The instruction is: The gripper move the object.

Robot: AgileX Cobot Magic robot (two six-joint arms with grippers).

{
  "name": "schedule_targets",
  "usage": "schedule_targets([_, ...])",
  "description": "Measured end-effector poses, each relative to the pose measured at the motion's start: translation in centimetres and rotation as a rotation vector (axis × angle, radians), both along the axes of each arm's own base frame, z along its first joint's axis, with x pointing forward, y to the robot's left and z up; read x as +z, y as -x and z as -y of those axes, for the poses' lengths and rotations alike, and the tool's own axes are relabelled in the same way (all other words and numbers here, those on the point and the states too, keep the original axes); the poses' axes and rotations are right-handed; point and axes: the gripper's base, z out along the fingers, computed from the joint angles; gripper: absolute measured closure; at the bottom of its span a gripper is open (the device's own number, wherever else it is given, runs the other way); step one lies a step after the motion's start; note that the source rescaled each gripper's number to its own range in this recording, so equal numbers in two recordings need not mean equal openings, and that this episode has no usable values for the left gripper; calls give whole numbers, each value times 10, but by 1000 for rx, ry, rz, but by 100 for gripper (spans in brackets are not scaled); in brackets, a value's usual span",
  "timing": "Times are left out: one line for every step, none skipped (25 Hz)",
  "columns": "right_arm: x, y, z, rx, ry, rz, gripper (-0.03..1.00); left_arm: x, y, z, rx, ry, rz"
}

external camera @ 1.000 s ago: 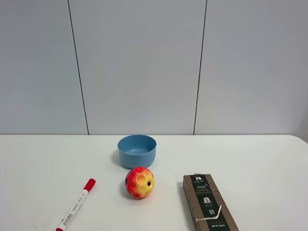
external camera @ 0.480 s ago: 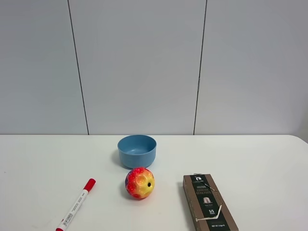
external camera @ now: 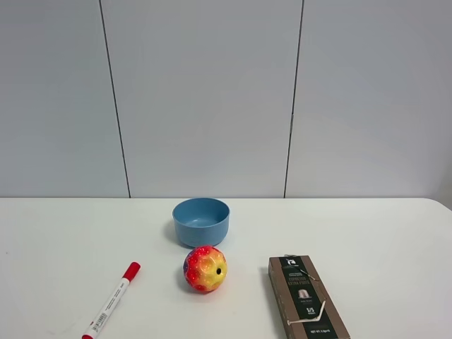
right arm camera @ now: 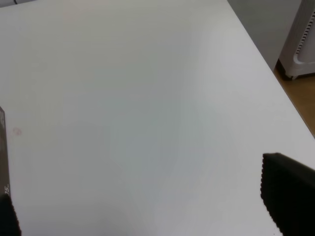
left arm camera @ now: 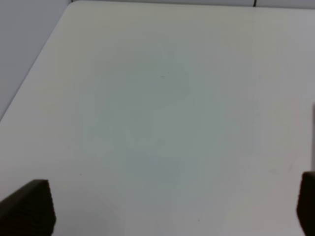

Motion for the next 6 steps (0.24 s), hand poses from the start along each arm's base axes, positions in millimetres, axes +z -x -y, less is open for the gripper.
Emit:
schedule_targets([0, 0, 0, 0, 0, 0, -3, 0, 0, 0, 0, 0, 0])
schedule_targets([0, 0, 0, 0, 0, 0, -3, 0, 0, 0, 0, 0, 0])
schedule_targets([0, 0, 0, 0, 0, 0, -3, 0, 0, 0, 0, 0, 0])
schedule_targets([0, 0, 0, 0, 0, 0, -3, 0, 0, 0, 0, 0, 0])
schedule_targets([0, 0, 0, 0, 0, 0, -3, 0, 0, 0, 0, 0, 0])
schedule_targets([0, 0, 0, 0, 0, 0, -3, 0, 0, 0, 0, 0, 0])
